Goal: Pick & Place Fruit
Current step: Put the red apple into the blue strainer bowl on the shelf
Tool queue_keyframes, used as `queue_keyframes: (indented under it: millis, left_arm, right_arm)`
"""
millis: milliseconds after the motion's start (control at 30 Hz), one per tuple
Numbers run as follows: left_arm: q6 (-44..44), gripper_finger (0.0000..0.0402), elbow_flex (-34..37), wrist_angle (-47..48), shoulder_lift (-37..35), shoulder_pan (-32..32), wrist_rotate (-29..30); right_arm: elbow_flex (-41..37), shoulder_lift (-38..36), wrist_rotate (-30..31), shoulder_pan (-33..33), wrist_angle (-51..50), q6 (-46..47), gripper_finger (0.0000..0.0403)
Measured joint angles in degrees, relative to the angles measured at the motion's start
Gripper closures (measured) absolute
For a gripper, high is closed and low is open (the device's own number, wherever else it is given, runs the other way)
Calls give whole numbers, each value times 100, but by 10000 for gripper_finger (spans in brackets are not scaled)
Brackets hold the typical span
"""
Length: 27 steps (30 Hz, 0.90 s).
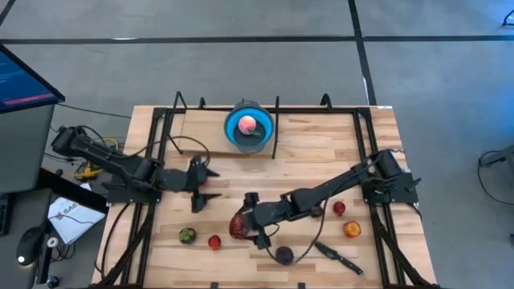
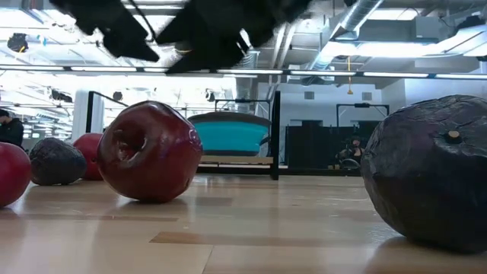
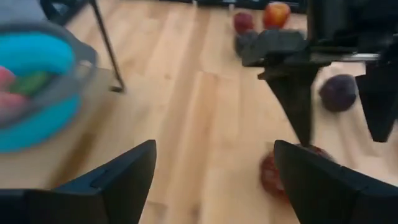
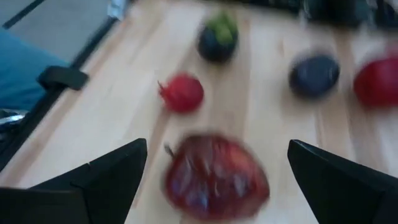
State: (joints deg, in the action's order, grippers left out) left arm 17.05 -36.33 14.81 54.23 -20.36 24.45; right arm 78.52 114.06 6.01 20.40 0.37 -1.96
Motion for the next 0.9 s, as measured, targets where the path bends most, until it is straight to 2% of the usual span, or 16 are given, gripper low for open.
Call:
queue_keyframes:
  millis: [367,433,533,667,900]
  left_arm:
    - [1768,101,845,-1131,99,-674,-2]
    - [2098,101,993,-1211,99,-741,-3]
    - [2431,101,1170,-1362,99,-824,-4]
    - [2550,101,1427,-1762,99,-897,-47]
    - [2550,100,1514,-1967,99,-1000,-76]
  right_arm:
    - [1061,560,-559,-13,-1726,-2516,20]
    - [1190,667,-557,-22,-1565,-2852,20]
    - [1259,742,-489,-17,-1906,-3161,20]
    - [1288,918,-465,-31,-1822,-3670,20]
    - [1289,1100,-393,-76,-1602,-3704,24]
